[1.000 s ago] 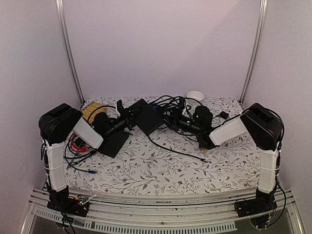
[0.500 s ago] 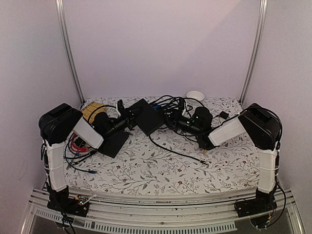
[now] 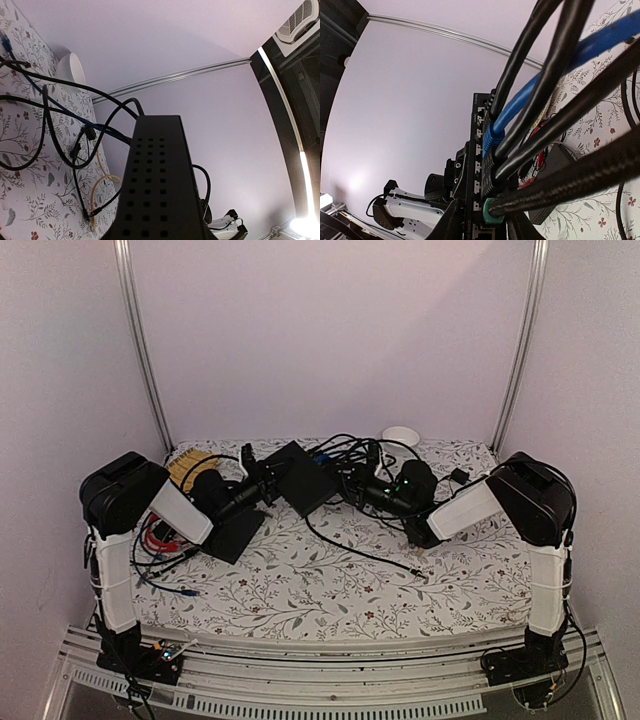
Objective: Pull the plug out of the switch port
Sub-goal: Pull the connector from the switch port.
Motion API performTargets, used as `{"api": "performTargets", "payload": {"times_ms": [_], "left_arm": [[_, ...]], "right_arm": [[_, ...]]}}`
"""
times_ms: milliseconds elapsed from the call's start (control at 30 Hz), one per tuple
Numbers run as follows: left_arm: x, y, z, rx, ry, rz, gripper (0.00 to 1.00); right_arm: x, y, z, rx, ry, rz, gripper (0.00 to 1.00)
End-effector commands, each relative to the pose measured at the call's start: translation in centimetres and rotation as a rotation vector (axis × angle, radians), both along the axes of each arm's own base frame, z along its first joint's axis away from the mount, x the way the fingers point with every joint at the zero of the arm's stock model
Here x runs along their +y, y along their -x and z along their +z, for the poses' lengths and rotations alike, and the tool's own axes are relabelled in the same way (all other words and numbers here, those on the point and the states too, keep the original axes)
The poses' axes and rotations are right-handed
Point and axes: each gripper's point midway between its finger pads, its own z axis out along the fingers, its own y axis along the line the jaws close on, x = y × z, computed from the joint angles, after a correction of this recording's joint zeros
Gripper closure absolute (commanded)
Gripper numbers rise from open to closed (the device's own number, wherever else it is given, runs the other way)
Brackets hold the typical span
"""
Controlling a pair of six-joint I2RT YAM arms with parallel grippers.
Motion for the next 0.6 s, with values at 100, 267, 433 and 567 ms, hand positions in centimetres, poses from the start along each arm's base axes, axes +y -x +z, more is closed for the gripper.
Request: {"api": "performTargets", "payload": {"times_ms": [100, 267, 433, 567], "left_arm": [[0.71, 2.74, 8.46, -0.295, 0.176, -0.023, 1.0], [0.67, 2.76, 8.45, -0.295, 0.176, -0.023, 1.0], [0.6, 2.73, 8.59, -0.3, 0.175, -0.025, 1.0], [0.61, 2.75, 8.56, -0.298, 0.174, -0.024, 1.0]], "right_arm": [[-0.62, -0.17, 0.72, -0.018, -0.046, 0.004, 0.68], [-0.93, -0.37, 0.8, -0.018, -0.047, -0.002, 0.66], [-0.98, -0.45, 0.77, -0.013, -0.048, -0.004, 0.68], [-0.93, -0.53, 0.67, -0.01, -0.047, -0.002, 0.72]]}}
